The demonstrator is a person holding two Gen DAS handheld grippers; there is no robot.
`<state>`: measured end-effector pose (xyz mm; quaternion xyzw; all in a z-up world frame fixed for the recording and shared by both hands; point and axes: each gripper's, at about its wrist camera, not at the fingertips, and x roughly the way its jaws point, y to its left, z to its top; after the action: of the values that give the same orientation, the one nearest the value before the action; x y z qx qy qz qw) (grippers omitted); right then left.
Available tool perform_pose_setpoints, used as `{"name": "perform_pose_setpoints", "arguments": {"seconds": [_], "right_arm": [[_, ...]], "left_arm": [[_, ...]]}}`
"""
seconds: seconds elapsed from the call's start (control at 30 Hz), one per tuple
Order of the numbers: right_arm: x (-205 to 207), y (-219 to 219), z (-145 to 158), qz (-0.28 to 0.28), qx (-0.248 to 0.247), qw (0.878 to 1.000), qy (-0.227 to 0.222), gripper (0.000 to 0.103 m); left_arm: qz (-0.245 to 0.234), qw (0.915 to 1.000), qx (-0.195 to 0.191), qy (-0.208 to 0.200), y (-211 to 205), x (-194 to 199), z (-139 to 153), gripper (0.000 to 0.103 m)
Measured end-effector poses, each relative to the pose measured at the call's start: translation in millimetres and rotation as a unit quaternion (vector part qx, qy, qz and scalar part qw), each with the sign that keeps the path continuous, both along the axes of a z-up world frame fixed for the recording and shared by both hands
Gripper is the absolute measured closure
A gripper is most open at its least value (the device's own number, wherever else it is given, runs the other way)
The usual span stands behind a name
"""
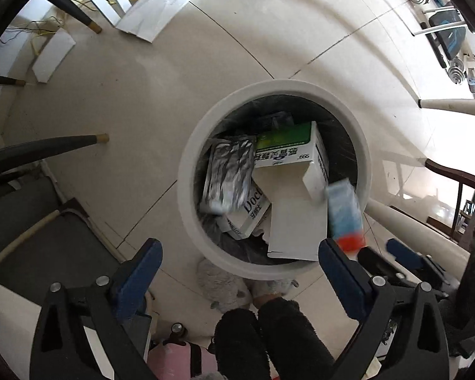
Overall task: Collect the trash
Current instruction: 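Carry blister pack and milk carton over the bin and open both tools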
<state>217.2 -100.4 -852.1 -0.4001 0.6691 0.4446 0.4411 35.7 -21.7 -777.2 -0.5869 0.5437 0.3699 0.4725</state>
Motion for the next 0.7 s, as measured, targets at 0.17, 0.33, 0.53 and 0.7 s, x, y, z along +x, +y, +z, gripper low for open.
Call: {"name": "perform_pose_setpoints", "arguments": {"seconds": [0.17,0.33,0.53,0.7], "right_arm": [[0.6,-2.3,25.7,0.005,0.007,1.000,-0.022,0.005],[-5.5,-17.9,80.0,0.017,0.013,0.998,-0.057,0.000],[-8.2,-47.0,178.8,0.021,0.017,0.998,-0.061,0.000],[-4.9,-66.8,266.4,0.011,0.027,0.999,-0.030,0.000]], "left_arm": [[-0.020,0.9974,0.058,0.038,-11.7,0.2,36.3,0.002],[-0.043,0.9939,0.075,0.068,-36.9,-1.7,98.7,0.002],[-0.042,0.9929,0.084,0.073,-62.8,-1.8,196.8,0.002],[-0.055,0.9914,0.100,0.064,-84.6,8.0,281.6,0.002]]}}
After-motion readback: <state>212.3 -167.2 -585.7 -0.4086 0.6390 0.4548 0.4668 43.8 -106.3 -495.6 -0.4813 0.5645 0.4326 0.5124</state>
